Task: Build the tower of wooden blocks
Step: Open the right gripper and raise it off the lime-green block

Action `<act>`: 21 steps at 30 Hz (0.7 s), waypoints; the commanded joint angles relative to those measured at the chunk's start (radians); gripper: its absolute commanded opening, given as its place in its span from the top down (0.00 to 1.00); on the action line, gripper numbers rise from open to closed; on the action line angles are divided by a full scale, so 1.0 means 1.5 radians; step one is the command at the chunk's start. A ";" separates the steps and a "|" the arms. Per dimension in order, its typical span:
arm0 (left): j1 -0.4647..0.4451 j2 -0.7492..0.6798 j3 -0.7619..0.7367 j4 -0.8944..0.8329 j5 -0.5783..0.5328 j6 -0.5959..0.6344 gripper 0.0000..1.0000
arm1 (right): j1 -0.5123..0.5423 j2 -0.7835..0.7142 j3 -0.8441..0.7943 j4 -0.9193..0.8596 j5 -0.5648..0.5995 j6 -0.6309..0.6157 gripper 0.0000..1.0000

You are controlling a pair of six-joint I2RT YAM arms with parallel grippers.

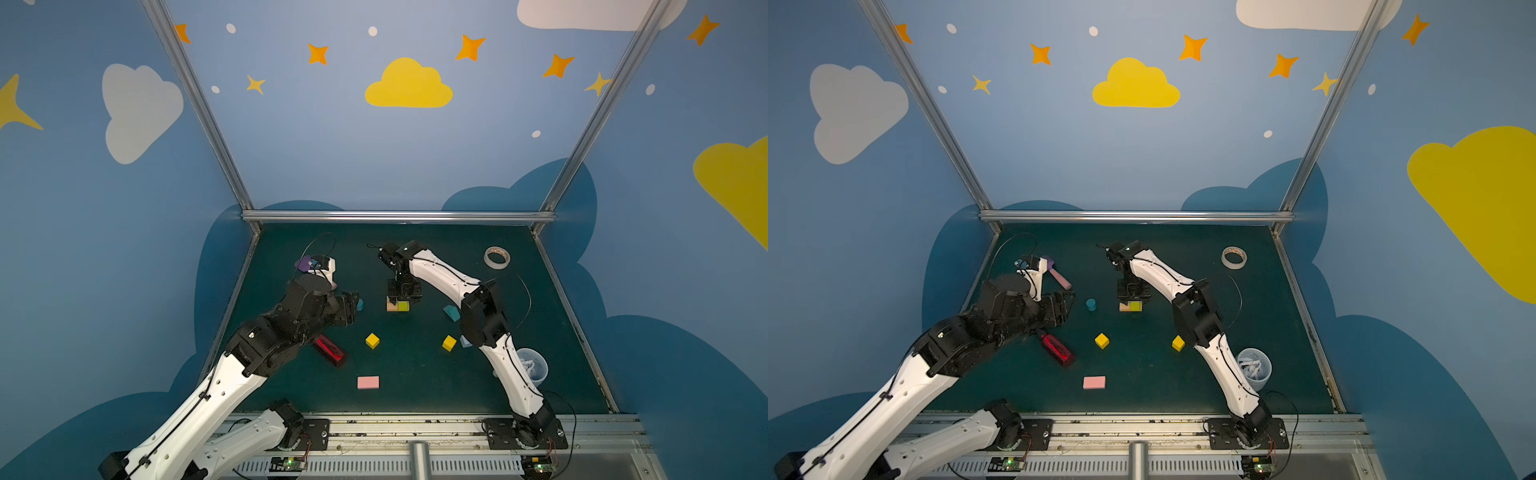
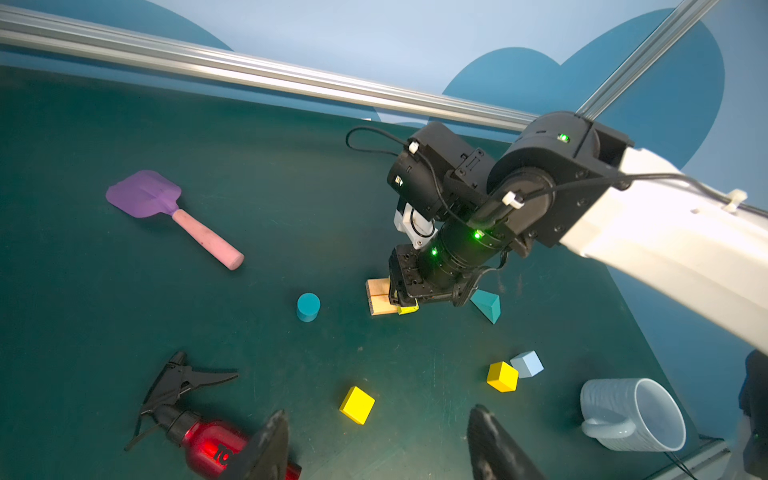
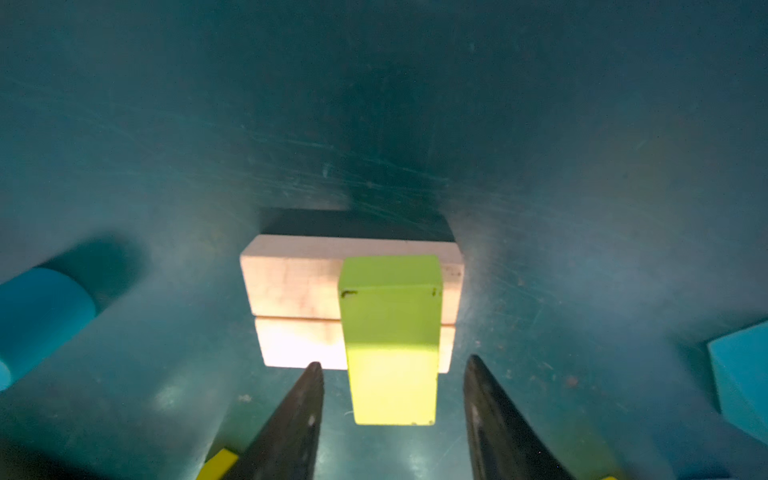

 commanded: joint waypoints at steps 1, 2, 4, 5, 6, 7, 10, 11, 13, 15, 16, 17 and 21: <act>0.004 -0.003 -0.009 -0.026 0.042 0.009 0.32 | -0.003 -0.062 0.011 -0.016 0.016 -0.002 0.38; 0.004 -0.006 -0.012 -0.031 0.060 0.012 0.32 | -0.004 -0.074 0.008 -0.012 0.016 -0.006 0.35; 0.003 -0.008 -0.017 -0.044 0.093 0.018 0.32 | -0.006 -0.104 -0.014 0.004 0.007 -0.010 0.30; 0.001 -0.008 -0.018 -0.052 0.111 0.023 0.32 | -0.008 -0.123 -0.035 0.020 -0.001 -0.010 0.28; -0.001 -0.006 -0.018 -0.062 0.123 0.026 0.32 | -0.010 -0.141 -0.056 0.034 -0.010 -0.011 0.27; -0.004 -0.004 -0.018 -0.074 0.134 0.028 0.32 | -0.013 -0.164 -0.085 0.058 -0.023 -0.009 0.26; -0.025 0.006 -0.014 -0.113 0.146 0.036 0.32 | -0.023 -0.231 -0.173 0.122 -0.056 -0.002 0.26; -0.033 0.012 -0.013 -0.128 0.147 0.038 0.32 | -0.027 -0.253 -0.200 0.140 -0.058 -0.001 0.26; -0.051 0.027 -0.008 -0.159 0.144 0.039 0.32 | -0.031 -0.290 -0.243 0.158 -0.055 -0.004 0.26; -0.075 0.047 -0.006 -0.183 0.139 0.036 0.31 | -0.035 -0.326 -0.281 0.172 -0.048 -0.008 0.26; -0.091 0.058 -0.006 -0.199 0.131 0.031 0.31 | -0.037 -0.345 -0.304 0.179 -0.045 -0.011 0.26; -0.109 0.070 -0.006 -0.211 0.117 0.025 0.31 | -0.039 -0.363 -0.326 0.188 -0.042 -0.012 0.26; -0.181 0.106 -0.014 -0.243 0.094 0.017 0.32 | -0.055 -0.428 -0.416 0.242 -0.059 -0.021 0.25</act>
